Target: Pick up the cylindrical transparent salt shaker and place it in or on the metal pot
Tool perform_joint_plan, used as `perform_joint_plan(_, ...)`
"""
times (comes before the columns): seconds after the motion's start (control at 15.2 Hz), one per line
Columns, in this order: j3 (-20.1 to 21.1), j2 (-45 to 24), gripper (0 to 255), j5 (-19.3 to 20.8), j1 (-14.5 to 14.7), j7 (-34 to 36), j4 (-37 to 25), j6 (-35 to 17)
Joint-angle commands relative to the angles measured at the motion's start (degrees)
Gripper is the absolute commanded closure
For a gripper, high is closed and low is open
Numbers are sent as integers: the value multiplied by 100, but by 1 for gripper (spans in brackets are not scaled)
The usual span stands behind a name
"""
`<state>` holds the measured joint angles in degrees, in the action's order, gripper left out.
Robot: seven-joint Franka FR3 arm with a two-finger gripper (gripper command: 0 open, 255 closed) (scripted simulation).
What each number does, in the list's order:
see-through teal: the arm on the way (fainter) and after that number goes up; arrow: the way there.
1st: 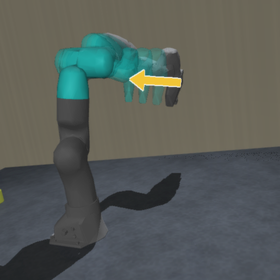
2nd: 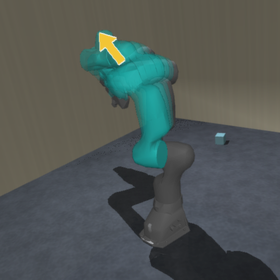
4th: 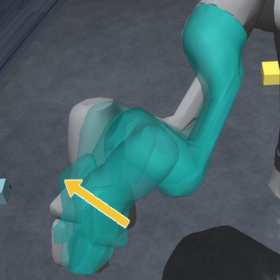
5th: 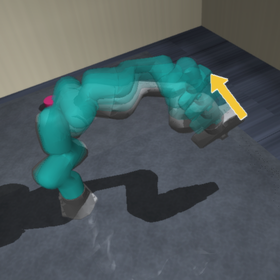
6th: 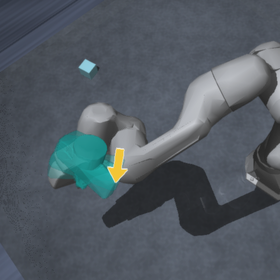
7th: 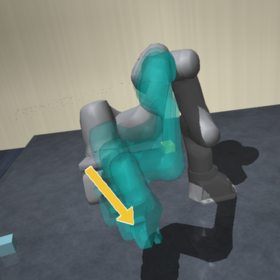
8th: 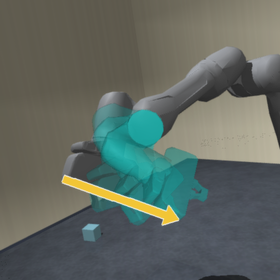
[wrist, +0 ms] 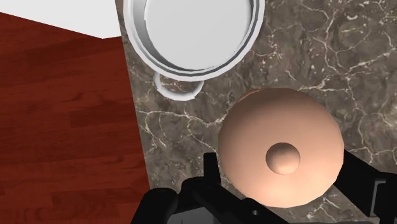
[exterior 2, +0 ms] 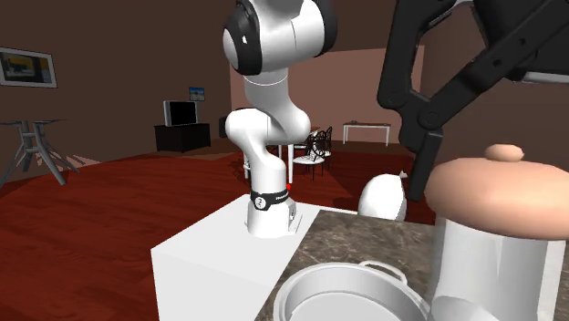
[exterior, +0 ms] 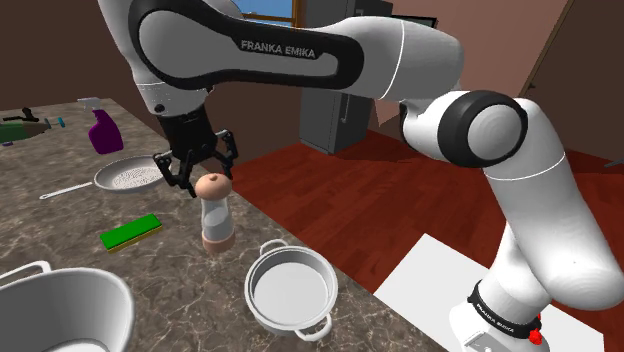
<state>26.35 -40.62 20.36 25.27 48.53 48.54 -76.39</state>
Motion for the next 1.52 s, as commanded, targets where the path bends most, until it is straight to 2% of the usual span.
perform_joint_plan(0.0, 76, 379, 255, -108, -169, 57, 535, -136)
perform_joint_plan(0.13, 215, 1075, 255, -331, -497, 121, 1537, -432)
perform_joint_plan(0.33, 342, 1963, 255, -676, -860, 107, 2642, -699)
perform_joint_plan(0.59, 414, 3037, 255, -1156, -1201, -41, 3751, -865)
perform_joint_plan(0.86, 370, 4153, 255, -1676, -1413, -308, 4684, -853)
perform_joint_plan(1.45, 348, 4223, 255, -1708, -1413, -292, 5452, -1560)
